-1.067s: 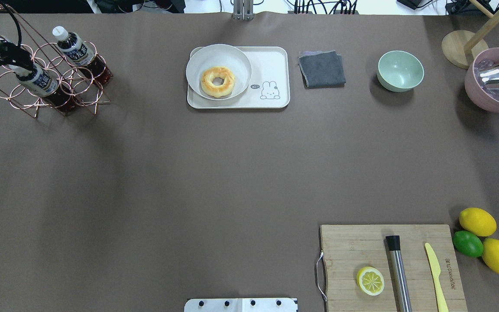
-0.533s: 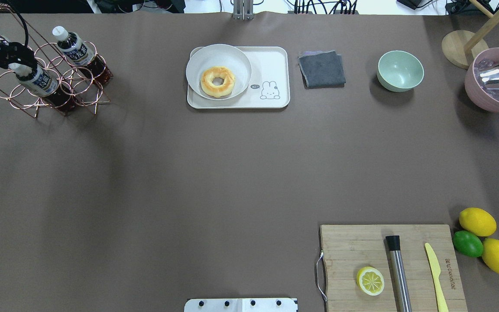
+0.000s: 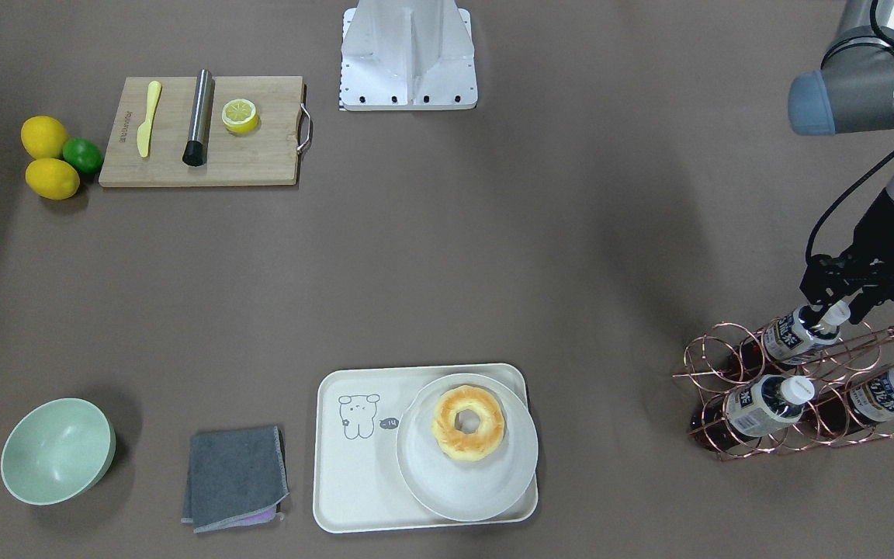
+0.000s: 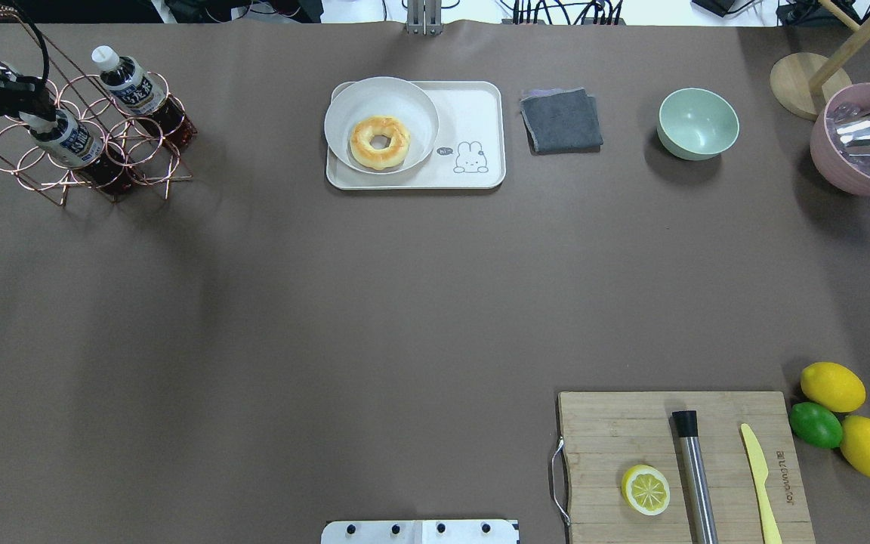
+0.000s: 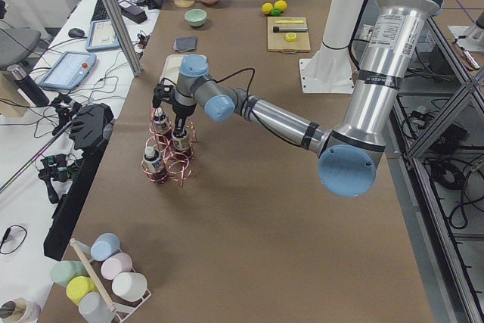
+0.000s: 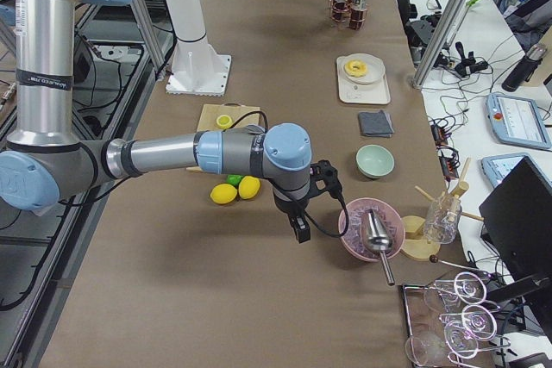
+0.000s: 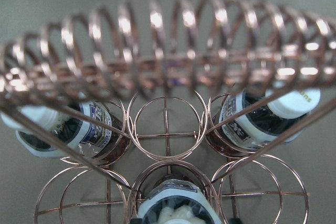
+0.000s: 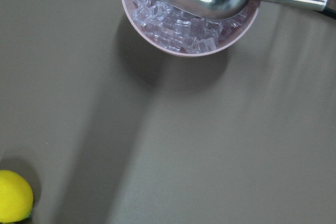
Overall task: Place tea on tray
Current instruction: 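Reach the left gripper down to a tea bottle in the rack and grasp it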
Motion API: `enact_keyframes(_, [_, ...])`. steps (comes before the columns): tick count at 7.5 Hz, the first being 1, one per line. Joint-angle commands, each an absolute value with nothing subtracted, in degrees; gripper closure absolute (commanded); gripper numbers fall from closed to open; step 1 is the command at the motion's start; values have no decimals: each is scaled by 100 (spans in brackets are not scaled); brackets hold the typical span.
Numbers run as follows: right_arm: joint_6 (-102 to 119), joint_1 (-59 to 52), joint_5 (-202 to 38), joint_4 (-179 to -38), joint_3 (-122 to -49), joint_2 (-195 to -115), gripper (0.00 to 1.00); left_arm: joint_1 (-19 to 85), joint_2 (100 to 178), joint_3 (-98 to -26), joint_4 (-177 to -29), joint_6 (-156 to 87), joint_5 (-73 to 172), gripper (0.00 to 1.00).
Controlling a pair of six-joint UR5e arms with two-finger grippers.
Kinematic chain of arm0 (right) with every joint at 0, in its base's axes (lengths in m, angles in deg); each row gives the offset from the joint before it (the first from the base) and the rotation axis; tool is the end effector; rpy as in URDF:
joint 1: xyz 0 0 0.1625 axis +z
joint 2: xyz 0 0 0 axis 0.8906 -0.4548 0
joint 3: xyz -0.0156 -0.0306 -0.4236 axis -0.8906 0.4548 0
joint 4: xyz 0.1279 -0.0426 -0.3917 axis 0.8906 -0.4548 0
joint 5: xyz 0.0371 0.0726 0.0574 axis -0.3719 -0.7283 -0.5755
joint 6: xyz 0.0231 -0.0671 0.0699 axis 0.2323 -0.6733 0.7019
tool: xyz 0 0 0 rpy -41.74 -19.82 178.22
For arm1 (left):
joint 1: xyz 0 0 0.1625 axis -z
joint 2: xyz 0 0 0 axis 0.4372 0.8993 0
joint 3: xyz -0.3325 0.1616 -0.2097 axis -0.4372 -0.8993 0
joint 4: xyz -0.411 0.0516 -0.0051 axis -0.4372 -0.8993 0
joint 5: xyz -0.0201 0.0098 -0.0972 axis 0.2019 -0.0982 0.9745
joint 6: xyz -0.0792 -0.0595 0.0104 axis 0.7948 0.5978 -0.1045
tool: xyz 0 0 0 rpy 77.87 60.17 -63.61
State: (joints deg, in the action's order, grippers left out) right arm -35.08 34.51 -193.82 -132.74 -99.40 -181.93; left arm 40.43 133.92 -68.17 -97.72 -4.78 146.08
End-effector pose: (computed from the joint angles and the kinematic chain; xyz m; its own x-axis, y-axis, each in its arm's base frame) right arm 0.1194 -0.4247 0.5848 0.6854 -0.3733 0.6253 0.2093 0.9234 0.3218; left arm 0.1632 -0.5874 0.4281 0.6895 -0.0074 -0.7243 0.2634 0.9341 0.2412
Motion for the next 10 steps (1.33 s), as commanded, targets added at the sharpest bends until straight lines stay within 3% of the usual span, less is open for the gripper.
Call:
enact_keyframes(1, [-3508,3487,-19404,-13273,-9955,-18196,0,4087,13371,-6944,-9711,-508,14629,100])
enact_keyframes(3, [-3499,3496,-19413,-13273,-10008,-18196,0,4262,13450,-7354,-9135,-551,14673,100])
enact_keyframes(7, [-3491,3496,-19413,-13273,-9990,-18196,0,4377,14370,-9234,-5738,-825,14700,100])
enact_keyframes(10, [-3438,3496,-19457,-13273,-10008,-18196,0,3266,14881,-9783,-5211,847,14612,100])
